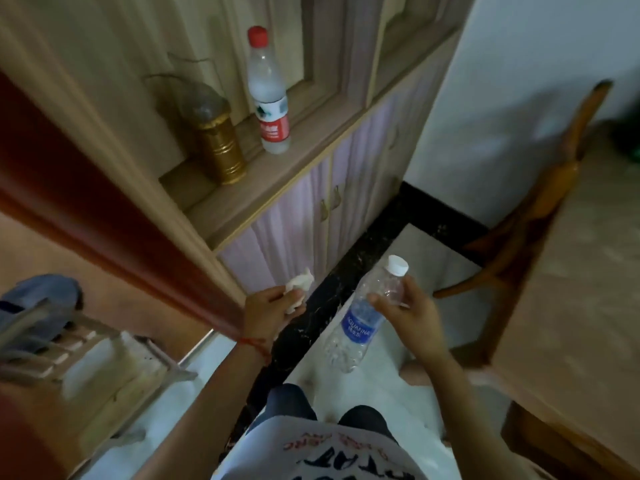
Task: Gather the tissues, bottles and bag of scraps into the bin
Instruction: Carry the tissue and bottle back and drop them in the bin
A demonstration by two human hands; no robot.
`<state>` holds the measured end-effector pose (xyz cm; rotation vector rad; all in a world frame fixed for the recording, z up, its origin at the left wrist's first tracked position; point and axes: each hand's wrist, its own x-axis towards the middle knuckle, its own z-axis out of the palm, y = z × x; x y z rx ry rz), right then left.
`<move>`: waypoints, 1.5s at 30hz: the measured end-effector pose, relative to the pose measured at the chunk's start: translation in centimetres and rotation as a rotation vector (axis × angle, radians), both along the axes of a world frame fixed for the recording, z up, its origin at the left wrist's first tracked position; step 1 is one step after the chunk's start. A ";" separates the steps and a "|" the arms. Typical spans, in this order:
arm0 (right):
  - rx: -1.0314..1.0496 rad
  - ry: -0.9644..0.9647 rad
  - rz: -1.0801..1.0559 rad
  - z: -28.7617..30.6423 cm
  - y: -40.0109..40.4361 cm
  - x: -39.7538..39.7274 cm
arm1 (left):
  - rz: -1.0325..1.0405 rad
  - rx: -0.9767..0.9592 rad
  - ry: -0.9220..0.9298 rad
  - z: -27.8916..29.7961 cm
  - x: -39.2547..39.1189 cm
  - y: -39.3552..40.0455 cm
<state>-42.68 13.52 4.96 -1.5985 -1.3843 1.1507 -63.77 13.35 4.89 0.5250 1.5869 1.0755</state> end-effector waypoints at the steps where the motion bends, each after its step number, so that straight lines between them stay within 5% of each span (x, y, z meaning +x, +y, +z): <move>1: 0.004 0.002 -0.041 0.0 0.1 0.3 | -0.037 0.010 -0.001 0.2 0.3 1.1; 10: -0.012 -0.048 -0.456 -0.6 0.1 3.5 | -0.395 0.015 -0.048 0.9 5.2 8.6; 17: -0.023 -0.032 -0.582 -0.7 2.4 6.5 | -0.477 0.014 -0.102 0.3 9.5 13.7; 45: 0.063 0.066 -0.578 1.4 36.4 25.7 | -0.591 0.062 -0.111 0.9 29.7 48.3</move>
